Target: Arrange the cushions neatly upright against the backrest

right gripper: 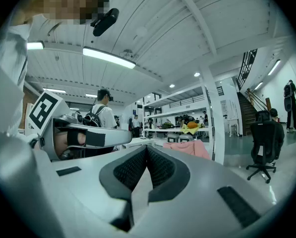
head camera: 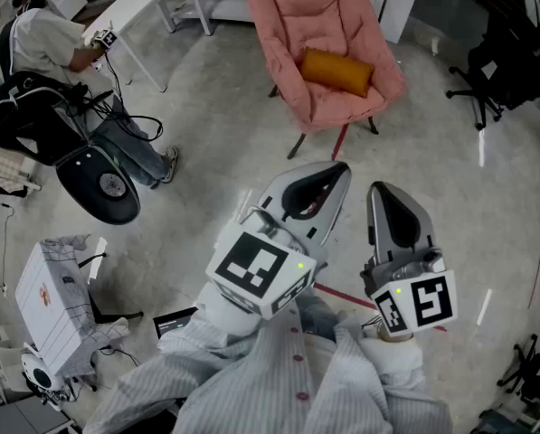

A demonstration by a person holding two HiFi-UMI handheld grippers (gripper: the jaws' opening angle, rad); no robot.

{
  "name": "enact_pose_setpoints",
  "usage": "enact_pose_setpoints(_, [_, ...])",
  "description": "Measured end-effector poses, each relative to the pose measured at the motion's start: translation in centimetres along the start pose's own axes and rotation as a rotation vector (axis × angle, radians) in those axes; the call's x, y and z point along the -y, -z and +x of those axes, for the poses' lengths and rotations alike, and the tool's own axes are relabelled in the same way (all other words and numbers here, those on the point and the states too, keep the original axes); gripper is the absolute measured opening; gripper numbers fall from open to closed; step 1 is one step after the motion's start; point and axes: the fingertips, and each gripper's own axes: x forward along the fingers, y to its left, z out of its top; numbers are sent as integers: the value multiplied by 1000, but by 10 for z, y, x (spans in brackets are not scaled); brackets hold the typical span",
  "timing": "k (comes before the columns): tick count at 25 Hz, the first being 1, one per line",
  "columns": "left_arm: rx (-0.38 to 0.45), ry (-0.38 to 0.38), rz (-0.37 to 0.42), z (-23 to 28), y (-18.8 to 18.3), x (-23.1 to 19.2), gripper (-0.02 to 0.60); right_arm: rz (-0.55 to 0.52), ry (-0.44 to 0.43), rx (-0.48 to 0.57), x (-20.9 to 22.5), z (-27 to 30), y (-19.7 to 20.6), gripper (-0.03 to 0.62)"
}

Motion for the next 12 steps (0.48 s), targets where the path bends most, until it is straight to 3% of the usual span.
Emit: enact_pose_setpoints(12, [-22,-8,8,15,8,22,9,17,-10,15,18,-19,0,12])
